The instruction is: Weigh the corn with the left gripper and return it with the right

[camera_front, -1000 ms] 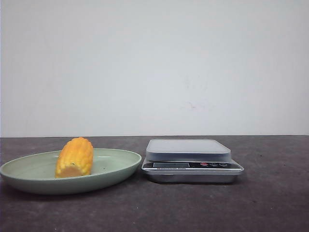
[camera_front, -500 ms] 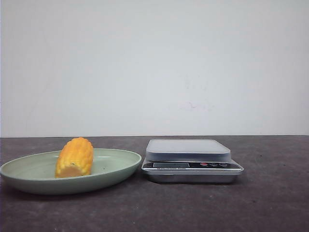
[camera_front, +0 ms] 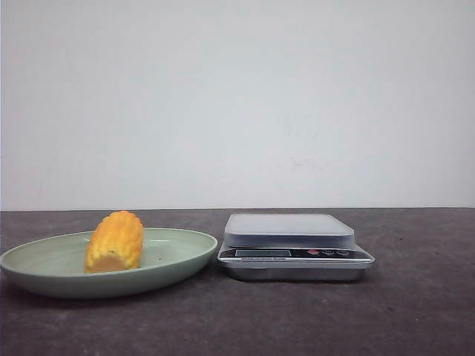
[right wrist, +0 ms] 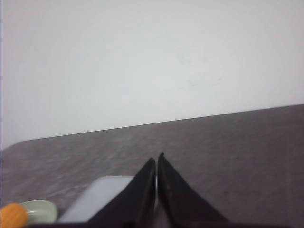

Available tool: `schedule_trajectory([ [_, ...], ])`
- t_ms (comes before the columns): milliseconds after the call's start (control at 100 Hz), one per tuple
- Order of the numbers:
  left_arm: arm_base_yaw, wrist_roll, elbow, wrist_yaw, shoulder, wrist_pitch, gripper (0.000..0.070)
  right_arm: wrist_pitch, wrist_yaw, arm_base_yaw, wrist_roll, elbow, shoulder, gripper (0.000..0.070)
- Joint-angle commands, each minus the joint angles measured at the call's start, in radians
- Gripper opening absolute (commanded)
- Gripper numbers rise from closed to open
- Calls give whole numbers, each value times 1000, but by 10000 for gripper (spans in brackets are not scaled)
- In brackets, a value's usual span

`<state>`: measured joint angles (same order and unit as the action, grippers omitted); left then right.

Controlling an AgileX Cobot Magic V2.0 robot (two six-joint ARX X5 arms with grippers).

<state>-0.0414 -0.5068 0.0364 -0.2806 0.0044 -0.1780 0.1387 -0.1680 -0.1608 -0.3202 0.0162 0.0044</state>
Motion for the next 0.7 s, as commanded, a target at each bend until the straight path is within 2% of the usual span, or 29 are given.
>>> schedule_trajectory([
  [0, 0, -32, 12, -41, -1, -8, 1, 10, -28, -2, -56, 30, 0, 0],
  [110, 0, -108, 52, -108, -1, -12, 5, -22, -51, -2, -95, 110, 0, 0],
  [230, 0, -101, 182, -97, 25, -118, 9, -207, -42, -2, -79, 276, 33, 0],
  [310, 0, -29, 320, -64, 85, -225, 10, -322, -43, -2, -23, 404, 106, 0],
  [420, 0, 45, 519, -52, 206, -321, 9, -414, -45, -2, 61, 575, 235, 0],
  [570, 0, 113, 773, -54, 380, -372, 9, -513, -43, -2, 154, 819, 400, 0],
  [690, 0, 199, 972, -84, 520, -422, 9, -568, -42, -2, 200, 999, 509, 0],
])
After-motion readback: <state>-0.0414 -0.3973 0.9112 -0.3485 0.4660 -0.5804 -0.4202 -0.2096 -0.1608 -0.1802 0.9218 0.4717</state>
